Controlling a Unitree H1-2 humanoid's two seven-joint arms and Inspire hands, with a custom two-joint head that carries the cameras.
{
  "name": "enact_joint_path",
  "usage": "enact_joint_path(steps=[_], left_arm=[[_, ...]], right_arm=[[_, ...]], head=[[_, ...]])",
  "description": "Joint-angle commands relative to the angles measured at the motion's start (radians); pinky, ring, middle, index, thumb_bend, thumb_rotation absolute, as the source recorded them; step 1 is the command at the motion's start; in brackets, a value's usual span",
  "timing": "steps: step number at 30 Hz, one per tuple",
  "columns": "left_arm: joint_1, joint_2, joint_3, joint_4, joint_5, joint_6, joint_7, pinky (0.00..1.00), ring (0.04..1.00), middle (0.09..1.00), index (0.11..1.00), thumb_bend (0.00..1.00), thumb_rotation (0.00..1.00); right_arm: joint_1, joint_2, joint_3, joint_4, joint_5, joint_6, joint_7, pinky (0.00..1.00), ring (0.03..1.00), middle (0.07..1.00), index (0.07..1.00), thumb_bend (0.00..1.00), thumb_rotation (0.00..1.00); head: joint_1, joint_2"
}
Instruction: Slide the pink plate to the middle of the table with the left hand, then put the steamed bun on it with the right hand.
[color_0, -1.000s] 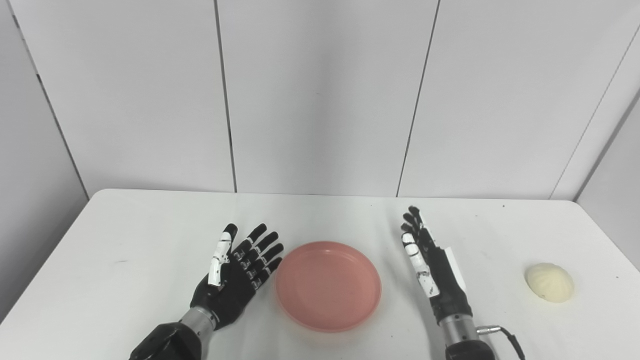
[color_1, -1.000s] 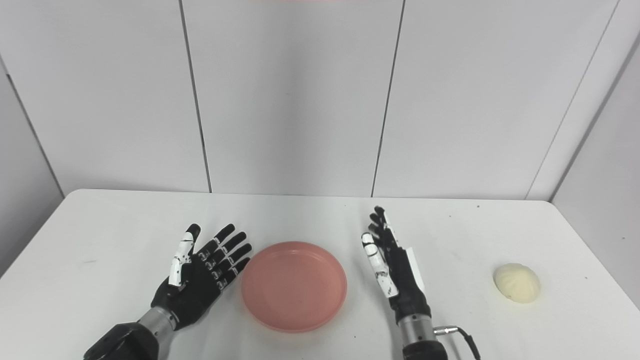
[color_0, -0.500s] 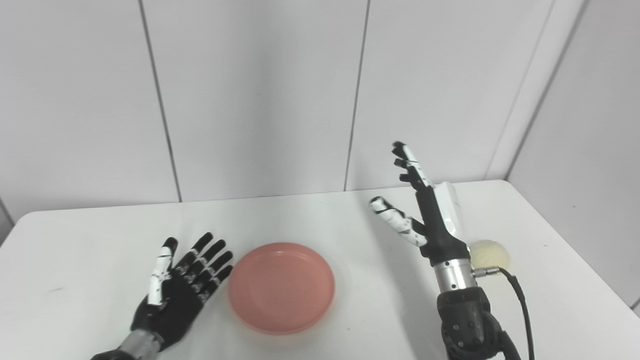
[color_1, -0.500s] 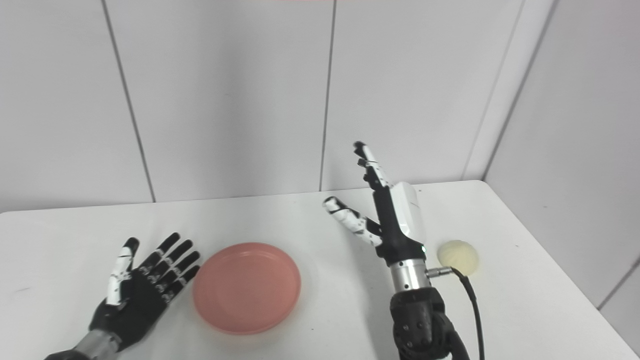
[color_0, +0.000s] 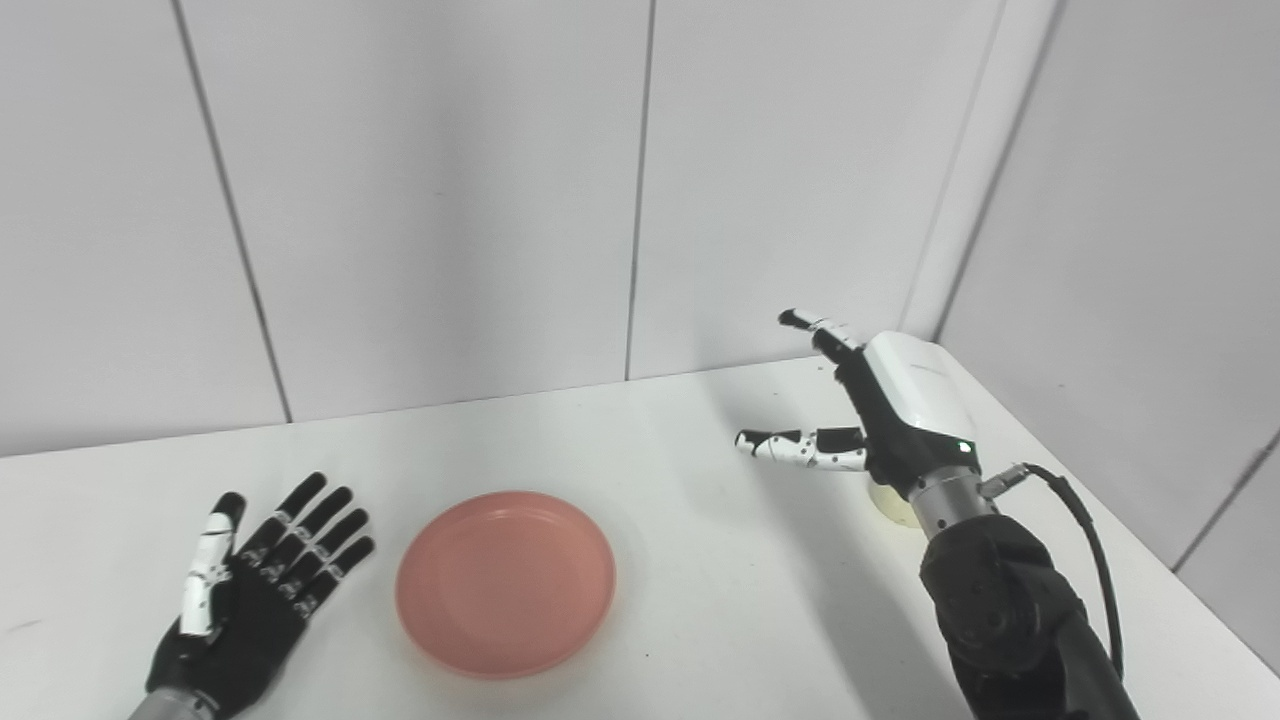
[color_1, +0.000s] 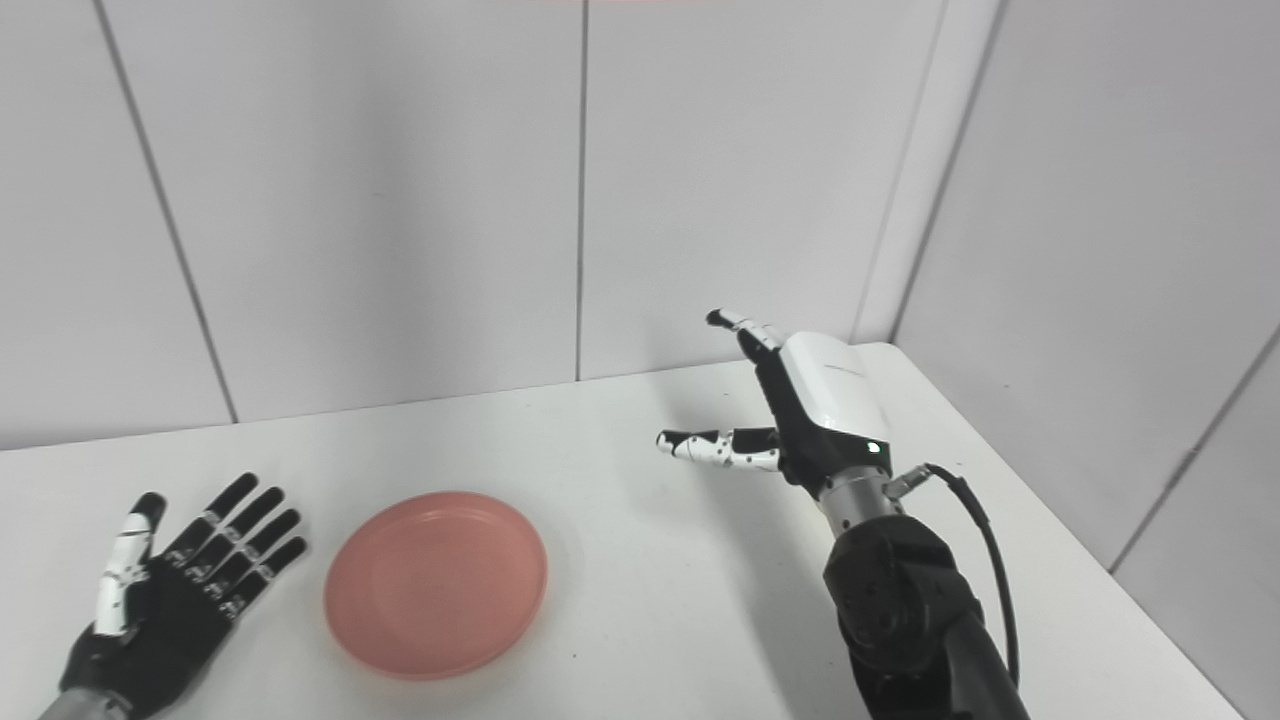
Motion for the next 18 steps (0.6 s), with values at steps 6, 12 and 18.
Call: enact_joint_path(steps=[6,12,18], left_arm=[[0.037,0.047,0.018,0.104,0.036,0.035,0.039,0.86,0.856,0.862,0.860,0.58,0.85],[0.024,0.051,0.035,0.126,0.024,0.053,0.046,0.84,0.845,0.853,0.852,0.59,0.82],[0.018,0.064,0.043,0.158,0.030,0.040,0.033,0.86,0.858,0.863,0.862,0.58,0.84]], right_arm=[[-0.010,-0.127,-0.055,0.072,0.002,0.013,0.016,0.67,0.799,0.865,0.858,0.95,0.45],[-0.005,-0.195,-0.053,0.135,0.006,0.056,0.076,0.70,0.832,0.890,0.901,0.98,0.46],[-0.008,-0.244,-0.042,0.205,0.015,0.065,0.112,0.72,0.858,0.909,0.918,1.00,0.50]], head=[[-0.031,0.005],[-0.049,0.008],[-0.072,0.013]])
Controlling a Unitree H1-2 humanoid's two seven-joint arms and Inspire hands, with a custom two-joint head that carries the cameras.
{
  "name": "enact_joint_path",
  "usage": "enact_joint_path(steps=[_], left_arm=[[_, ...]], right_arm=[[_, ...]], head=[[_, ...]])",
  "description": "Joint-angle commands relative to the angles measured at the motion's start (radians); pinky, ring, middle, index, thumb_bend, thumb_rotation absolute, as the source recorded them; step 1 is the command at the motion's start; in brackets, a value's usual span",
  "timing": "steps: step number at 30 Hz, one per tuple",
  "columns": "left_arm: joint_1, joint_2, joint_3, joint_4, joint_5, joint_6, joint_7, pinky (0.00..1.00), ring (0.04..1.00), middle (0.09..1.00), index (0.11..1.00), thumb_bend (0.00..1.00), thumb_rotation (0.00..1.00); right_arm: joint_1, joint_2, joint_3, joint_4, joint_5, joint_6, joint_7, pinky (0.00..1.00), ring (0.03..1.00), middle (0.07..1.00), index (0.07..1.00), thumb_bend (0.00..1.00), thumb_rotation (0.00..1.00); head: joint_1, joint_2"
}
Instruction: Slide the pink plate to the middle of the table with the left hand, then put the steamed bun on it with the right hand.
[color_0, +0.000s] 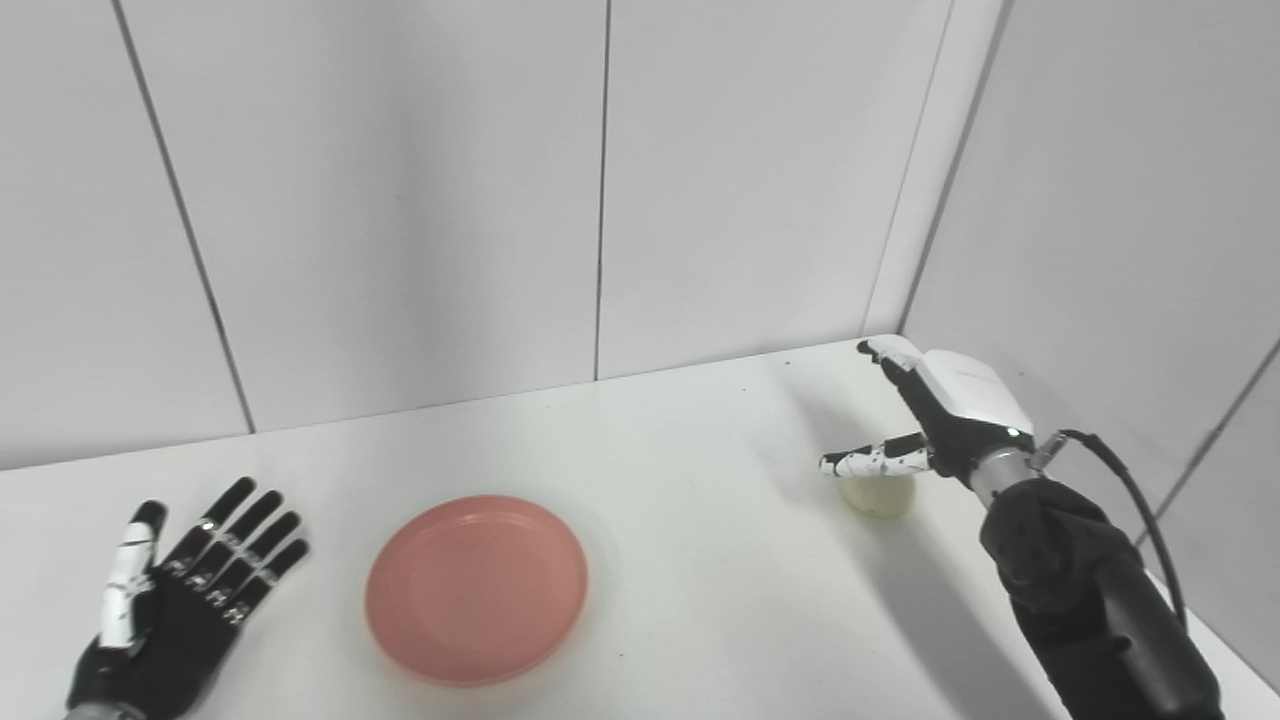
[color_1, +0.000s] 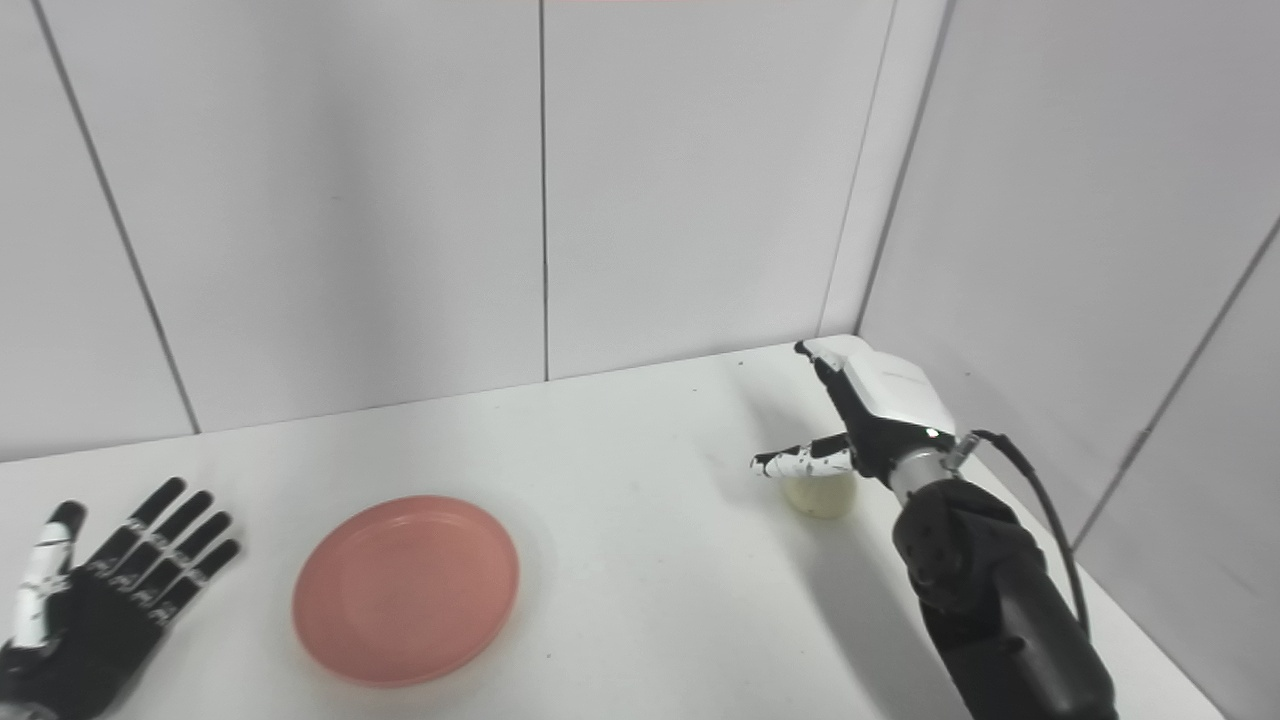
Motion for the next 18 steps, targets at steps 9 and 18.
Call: enact_joint_path(steps=[9,18], left_arm=[[0.052,0.049,0.000,0.108,0.050,0.033,0.034,0.85,0.847,0.857,0.858,0.58,0.84],[0.041,0.067,0.002,0.147,0.058,0.022,0.015,0.85,0.847,0.863,0.868,0.58,0.84]], right_arm=[[-0.054,-0.019,-0.035,0.053,-0.088,0.014,0.128,0.77,0.910,0.935,0.919,1.00,0.55],[-0.103,0.045,-0.080,0.118,-0.189,0.014,0.234,0.81,0.929,0.956,0.925,1.00,0.50]], head=[[-0.033,0.011],[-0.043,0.022]])
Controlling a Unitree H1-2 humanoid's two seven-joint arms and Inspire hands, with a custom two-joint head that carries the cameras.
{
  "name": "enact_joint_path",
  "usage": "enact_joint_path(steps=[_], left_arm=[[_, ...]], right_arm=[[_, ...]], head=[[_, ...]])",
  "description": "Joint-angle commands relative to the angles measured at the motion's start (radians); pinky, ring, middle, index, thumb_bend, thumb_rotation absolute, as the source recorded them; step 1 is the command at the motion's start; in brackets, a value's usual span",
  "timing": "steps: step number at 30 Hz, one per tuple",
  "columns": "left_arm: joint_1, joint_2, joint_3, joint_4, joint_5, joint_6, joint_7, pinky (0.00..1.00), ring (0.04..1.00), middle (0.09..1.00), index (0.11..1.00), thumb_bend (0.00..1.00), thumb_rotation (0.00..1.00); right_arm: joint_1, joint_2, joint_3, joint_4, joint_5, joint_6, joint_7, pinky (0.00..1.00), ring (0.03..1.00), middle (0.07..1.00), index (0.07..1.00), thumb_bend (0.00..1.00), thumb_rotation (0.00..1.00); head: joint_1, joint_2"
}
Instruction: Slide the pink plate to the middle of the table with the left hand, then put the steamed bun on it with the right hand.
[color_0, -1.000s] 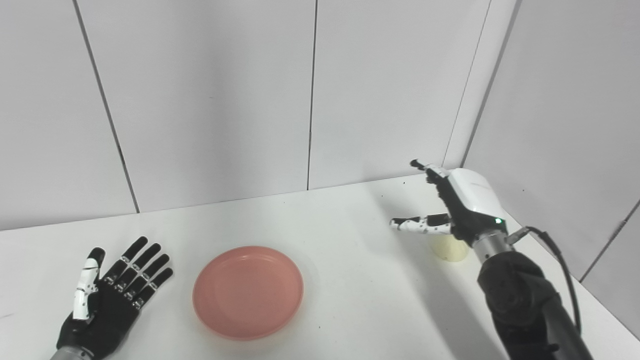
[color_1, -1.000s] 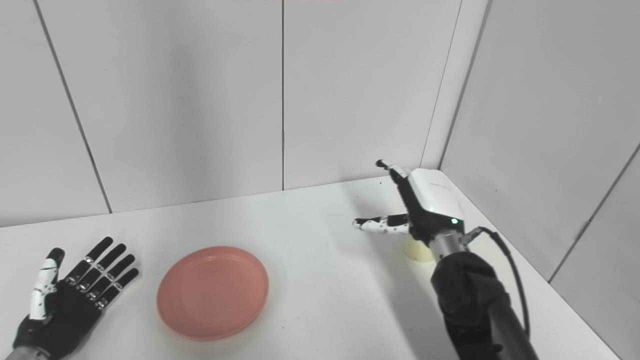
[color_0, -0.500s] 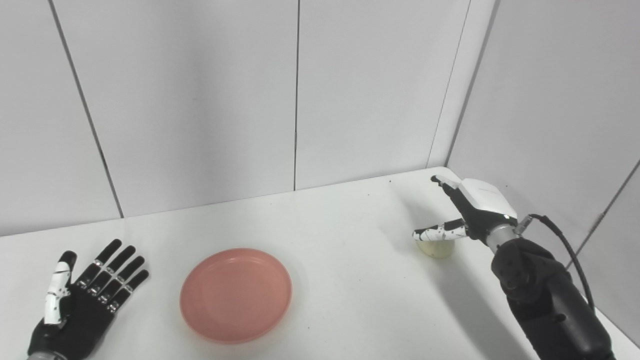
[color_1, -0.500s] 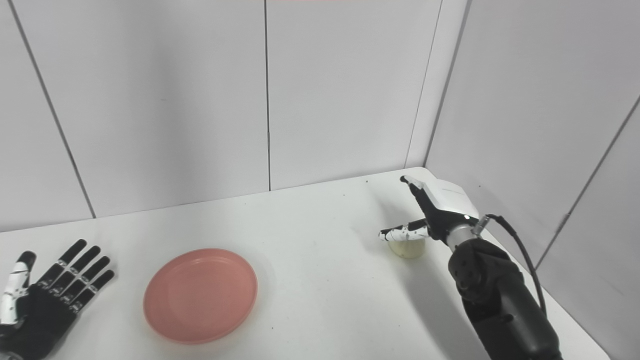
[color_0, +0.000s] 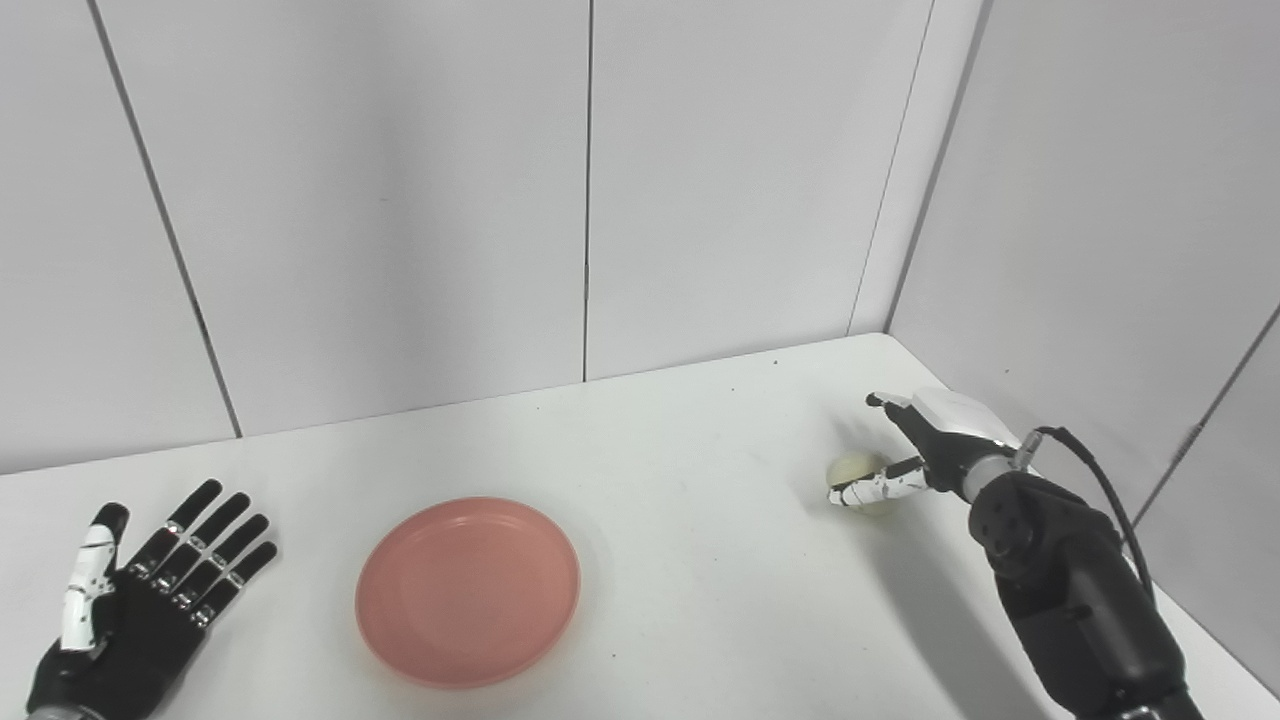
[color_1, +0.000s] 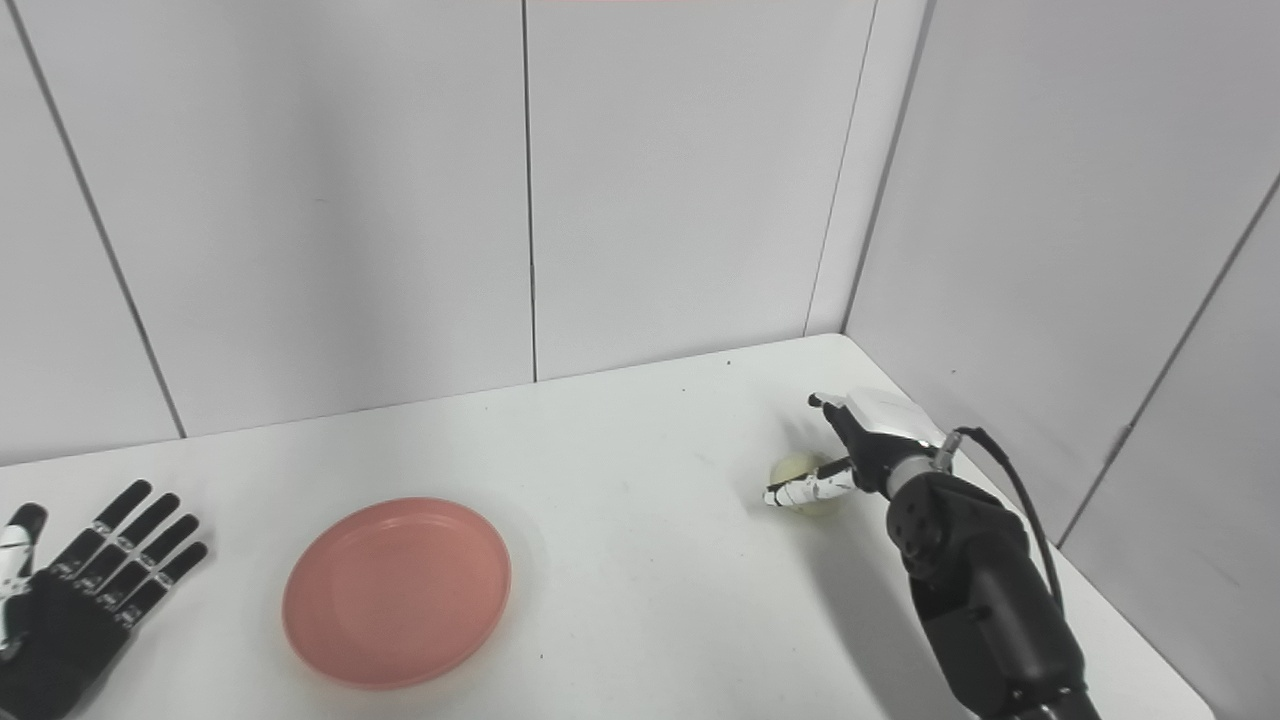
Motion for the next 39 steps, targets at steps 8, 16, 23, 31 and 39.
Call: enact_joint_path(steps=[8,16,23,31,39], left_arm=[[0.069,0.035,-0.009,0.076,0.062,0.027,0.049,0.80,0.813,0.833,0.837,0.61,0.79],[0.068,0.036,-0.007,0.072,0.058,0.032,0.048,0.81,0.816,0.833,0.838,0.62,0.78],[0.072,0.035,-0.006,0.047,0.059,0.048,0.067,0.79,0.803,0.821,0.825,0.63,0.76],[0.074,0.037,-0.003,0.041,0.052,0.054,0.065,0.80,0.809,0.826,0.833,0.62,0.77],[0.078,0.037,-0.001,0.027,0.050,0.066,0.074,0.79,0.806,0.826,0.836,0.62,0.77]], right_arm=[[-0.054,-0.011,0.006,0.026,-0.063,0.003,-0.016,0.77,0.907,0.929,0.910,1.00,0.52],[-0.071,-0.028,0.037,0.081,-0.043,0.002,-0.063,0.76,0.906,0.920,0.898,1.00,0.50],[-0.089,-0.041,0.062,0.139,-0.035,0.003,-0.085,0.74,0.884,0.900,0.878,1.00,0.47],[-0.106,-0.051,0.078,0.197,-0.046,0.003,-0.085,0.69,0.844,0.890,0.881,1.00,0.47],[-0.112,-0.065,0.092,0.225,-0.001,0.002,-0.097,0.69,0.840,0.883,0.874,1.00,0.46]], head=[[-0.007,0.014],[-0.004,0.019],[-0.007,0.023],[-0.005,0.025],[-0.001,0.031]])
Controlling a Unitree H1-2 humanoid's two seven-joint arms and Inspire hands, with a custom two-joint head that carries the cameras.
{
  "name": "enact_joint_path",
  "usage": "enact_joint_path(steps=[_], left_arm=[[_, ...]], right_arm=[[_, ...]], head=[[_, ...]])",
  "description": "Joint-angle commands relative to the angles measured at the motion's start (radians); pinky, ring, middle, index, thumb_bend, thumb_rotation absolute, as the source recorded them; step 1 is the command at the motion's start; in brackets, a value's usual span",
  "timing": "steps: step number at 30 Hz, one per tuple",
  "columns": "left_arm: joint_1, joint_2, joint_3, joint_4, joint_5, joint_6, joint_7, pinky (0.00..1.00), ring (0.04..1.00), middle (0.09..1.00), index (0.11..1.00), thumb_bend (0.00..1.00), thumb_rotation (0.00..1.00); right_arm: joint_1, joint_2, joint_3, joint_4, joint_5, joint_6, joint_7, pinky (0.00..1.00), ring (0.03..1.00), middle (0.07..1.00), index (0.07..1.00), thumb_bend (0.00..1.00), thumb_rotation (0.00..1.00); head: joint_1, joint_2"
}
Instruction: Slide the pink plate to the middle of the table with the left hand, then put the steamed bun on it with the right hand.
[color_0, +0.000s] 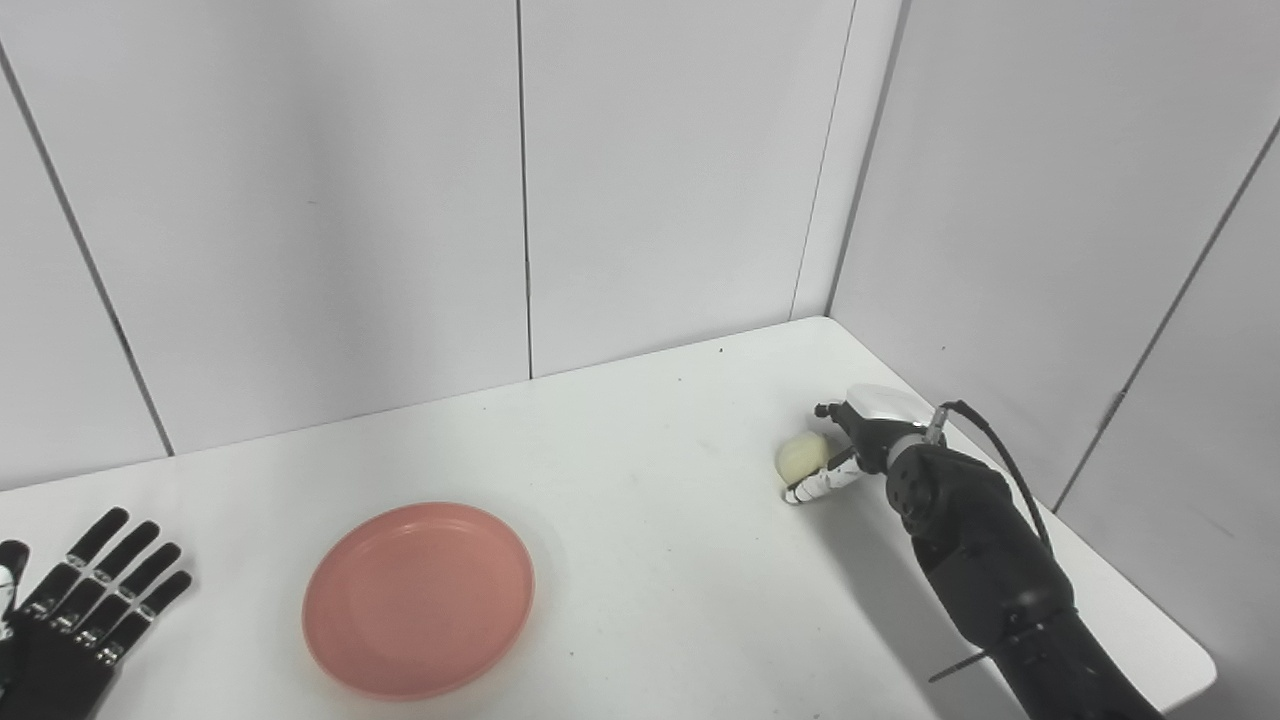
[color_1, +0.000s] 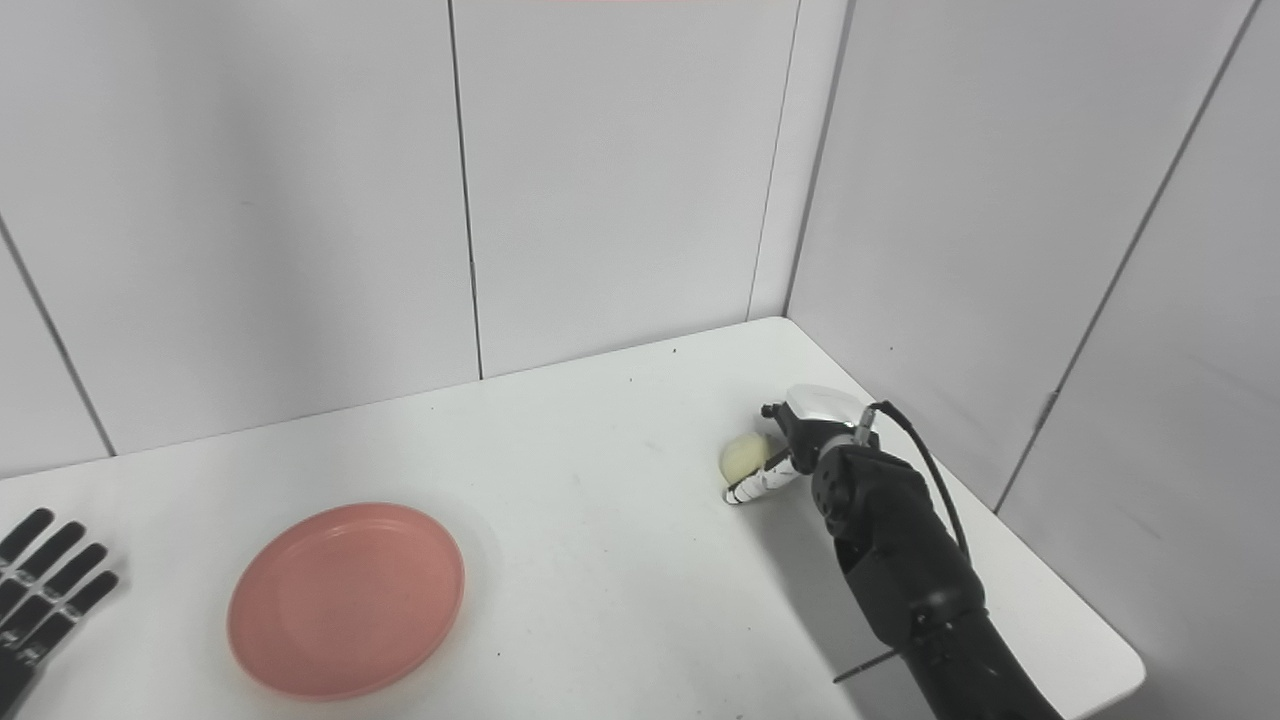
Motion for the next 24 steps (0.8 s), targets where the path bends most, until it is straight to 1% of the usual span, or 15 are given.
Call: enact_joint_path(steps=[1,3,4,5,7,8,9,10,11,12,13,18,23,24], left_arm=[[0.069,0.014,-0.008,0.036,0.049,0.072,0.070,0.80,0.806,0.826,0.836,0.62,0.77],[0.071,0.014,-0.010,0.032,0.049,0.070,0.068,0.80,0.809,0.828,0.838,0.62,0.77],[0.072,0.015,-0.012,0.030,0.050,0.068,0.066,0.80,0.812,0.830,0.837,0.62,0.77],[0.072,0.015,-0.013,0.028,0.049,0.069,0.066,0.79,0.810,0.828,0.835,0.62,0.77],[0.074,0.014,-0.012,0.022,0.047,0.073,0.069,0.79,0.807,0.825,0.833,0.62,0.77],[0.075,0.014,-0.013,0.018,0.047,0.075,0.068,0.79,0.806,0.824,0.833,0.62,0.76],[0.076,0.015,-0.015,0.016,0.047,0.075,0.067,0.78,0.804,0.822,0.831,0.62,0.76],[0.077,0.015,-0.016,0.013,0.047,0.075,0.067,0.78,0.803,0.822,0.830,0.63,0.76],[0.077,0.015,-0.017,0.010,0.048,0.076,0.070,0.79,0.808,0.826,0.834,0.63,0.76],[0.077,0.015,-0.016,0.010,0.048,0.077,0.071,0.80,0.816,0.835,0.842,0.63,0.76],[0.077,0.014,-0.016,0.010,0.046,0.077,0.071,0.80,0.817,0.836,0.843,0.62,0.77],[0.076,0.015,-0.017,0.013,0.045,0.075,0.071,0.79,0.813,0.830,0.834,0.62,0.77],[0.073,0.010,-0.014,0.019,0.042,0.078,0.074,0.81,0.820,0.840,0.845,0.61,0.78],[0.074,0.010,-0.015,0.018,0.044,0.077,0.076,0.80,0.817,0.837,0.841,0.61,0.79]], right_arm=[[-0.038,-0.040,0.001,-0.001,0.016,0.002,-0.022,0.69,0.840,0.882,0.873,1.00,0.46],[-0.037,-0.041,0.005,-0.001,0.037,0.002,-0.033,0.71,0.851,0.887,0.868,1.00,0.45],[-0.035,-0.040,0.003,-0.002,0.058,0.000,-0.045,0.68,0.814,0.862,0.858,0.98,0.40],[-0.032,-0.040,0.003,-0.004,0.075,-0.004,-0.059,0.63,0.754,0.821,0.844,0.96,0.37],[-0.026,-0.044,0.007,-0.006,0.102,-0.011,-0.082,0.55,0.651,0.729,0.821,0.93,0.34],[-0.026,-0.046,0.011,0.001,0.112,-0.021,-0.101,0.52,0.620,0.701,0.814,0.92,0.34],[-0.026,-0.048,0.015,0.006,0.121,-0.026,-0.117,0.50,0.578,0.652,0.717,0.85,0.24],[-0.026,-0.050,0.021,0.012,0.129,-0.034,-0.137,0.49,0.564,0.635,0.684,0.82,0.21],[-0.027,-0.049,0.023,0.017,0.138,-0.037,-0.159,0.43,0.503,0.561,0.578,0.64,0.14],[-0.028,-0.049,0.026,0.019,0.145,-0.040,-0.175,0.36,0.433,0.478,0.551,0.57,0.06],[-0.028,-0.050,0.032,0.021,0.152,-0.041,-0.188,0.34,0.403,0.445,0.541,0.54,0.02],[-0.031,-0.068,0.063,0.026,0.182,-0.040,-0.214,0.31,0.377,0.425,0.535,0.52,0.00],[-0.035,-0.080,0.085,0.026,0.197,-0.014,-0.218,0.31,0.370,0.415,0.530,0.52,0.00],[-0.037,-0.082,0.089,0.027,0.198,-0.011,-0.218,0.30,0.360,0.453,0.506,0.53,0.00]], head=[[0.004,0.002],[0.004,0.003],[0.004,0.004],[0.004,0.004],[0.006,0.005],[0.008,0.006],[0.008,0.006],[0.009,0.007],[0.009,0.007],[0.009,0.007],[0.009,0.007],[0.008,0.006],[0.014,0.001],[0.014,0.001]])
